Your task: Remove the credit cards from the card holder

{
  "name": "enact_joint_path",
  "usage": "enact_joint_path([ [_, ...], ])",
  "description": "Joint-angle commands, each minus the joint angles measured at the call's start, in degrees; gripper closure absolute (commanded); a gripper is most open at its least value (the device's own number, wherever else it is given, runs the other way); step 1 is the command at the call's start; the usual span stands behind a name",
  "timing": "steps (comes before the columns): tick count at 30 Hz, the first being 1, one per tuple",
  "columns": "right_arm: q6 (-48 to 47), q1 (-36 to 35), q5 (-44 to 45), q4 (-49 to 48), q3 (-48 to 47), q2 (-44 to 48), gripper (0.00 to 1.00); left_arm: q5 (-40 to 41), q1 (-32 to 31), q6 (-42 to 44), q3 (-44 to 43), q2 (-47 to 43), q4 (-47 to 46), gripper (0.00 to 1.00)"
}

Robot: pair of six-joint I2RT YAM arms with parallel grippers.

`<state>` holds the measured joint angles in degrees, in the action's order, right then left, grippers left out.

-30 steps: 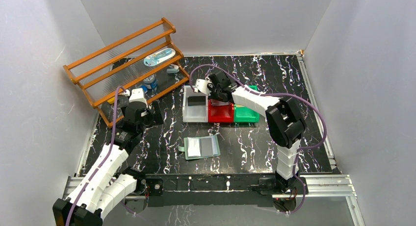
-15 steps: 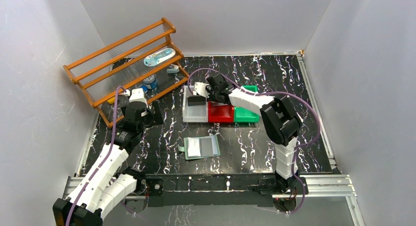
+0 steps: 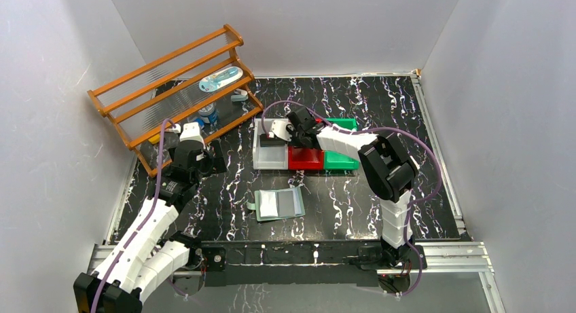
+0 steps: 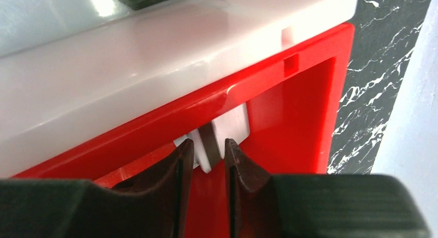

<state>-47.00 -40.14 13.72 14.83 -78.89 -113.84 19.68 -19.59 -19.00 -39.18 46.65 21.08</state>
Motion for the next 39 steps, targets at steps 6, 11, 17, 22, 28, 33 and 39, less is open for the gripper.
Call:
enact_joint_path([
  [6,5.7,-0.2,-2.3,-3.7,1.6,5.8,0.55,0.2,0.2,0.8,-2.0,0.0,0.3,0.02],
  [11,19.4,-0.1,-2.6,-10.3,4.3,10.7,0.54,0.3,0.3,0.8,-2.0,0.2,0.3,0.02],
  [17,52.1,0.2,1.6,-10.3,5.5,12.7,0.62,-0.2,0.2,0.8,-2.0,0.7,0.3,0.02],
  [22,69.1,0.7,-6.3,7.2,-4.2,5.2,0.62,-0.4,0.2,0.8,-2.1,1.2,0.3,0.02],
  [28,77.4,0.6,-6.7,9.0,-5.0,1.9,0.65,-0.7,0.3,0.8,-2.1,1.6,0.3,0.02],
  [33,79.4,0.7,-1.8,8.6,-5.3,0.1,0.67,-1.0,0.3,0.8,-2.1,1.7,0.3,0.02],
  [39,80.2,0.8,2.3,8.5,-6.1,-2.4,0.67,-1.4,0.3,0.8,-2.1,2.1,0.3,0.02],
])
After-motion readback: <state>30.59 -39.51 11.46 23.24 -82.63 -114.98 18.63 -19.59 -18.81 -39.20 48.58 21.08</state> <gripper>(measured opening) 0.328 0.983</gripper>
